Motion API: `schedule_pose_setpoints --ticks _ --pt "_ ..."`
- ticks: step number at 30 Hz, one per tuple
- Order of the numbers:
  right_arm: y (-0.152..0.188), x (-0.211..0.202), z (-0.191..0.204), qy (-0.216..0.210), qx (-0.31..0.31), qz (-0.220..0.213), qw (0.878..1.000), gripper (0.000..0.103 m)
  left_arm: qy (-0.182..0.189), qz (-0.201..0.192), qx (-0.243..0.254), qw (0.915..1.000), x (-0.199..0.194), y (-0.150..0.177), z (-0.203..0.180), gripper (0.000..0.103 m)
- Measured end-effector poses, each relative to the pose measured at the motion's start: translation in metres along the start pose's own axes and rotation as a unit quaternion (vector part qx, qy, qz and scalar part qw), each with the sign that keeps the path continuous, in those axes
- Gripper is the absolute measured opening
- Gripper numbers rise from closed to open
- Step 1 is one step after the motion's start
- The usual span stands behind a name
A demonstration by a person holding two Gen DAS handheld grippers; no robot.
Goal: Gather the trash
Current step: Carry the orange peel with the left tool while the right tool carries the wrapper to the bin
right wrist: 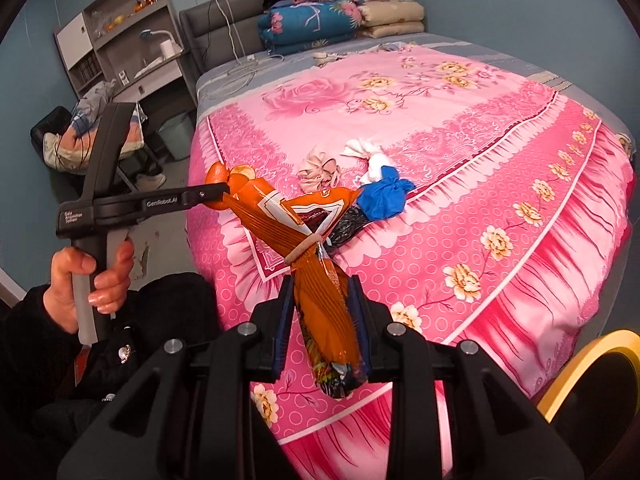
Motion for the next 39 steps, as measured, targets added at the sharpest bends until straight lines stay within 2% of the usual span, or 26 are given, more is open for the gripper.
schedule_pose_setpoints --ticks 8,16,27,39 --pt "-0.005 -0.032 -0.017 0.007 0.033 -0.038 0.999 0.026 0.007 -0.021 0.017 0.9996 -0.024 0.0 -0.025 0.03" --pt "-0.013 -0.071 -0.031 0.015 0.048 -0.084 0.995 0.026 0.034 -0.038 0.043 0.9978 -0.052 0.001 -0.066 0.03" --pt "-0.018 -0.123 -0.048 0.031 0.067 -0.138 0.988 0.026 0.064 -0.058 0.084 0.9927 -0.089 0.003 -0.119 0.03" --pt "-0.015 -0.173 -0.06 0.06 0.079 -0.186 0.978 0.026 0.09 -0.064 0.119 0.9868 -0.109 0.014 -0.164 0.03"
Point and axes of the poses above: each gripper's, at about its wrist camera, not at the fingertips, and x roughly the way its jaws point, z to its left, y to its underside, the point moved 10 cm from there along x, roughly the way its jaws point, and after that the axes turned 10 degrees about -y, right-handed, at the moved point
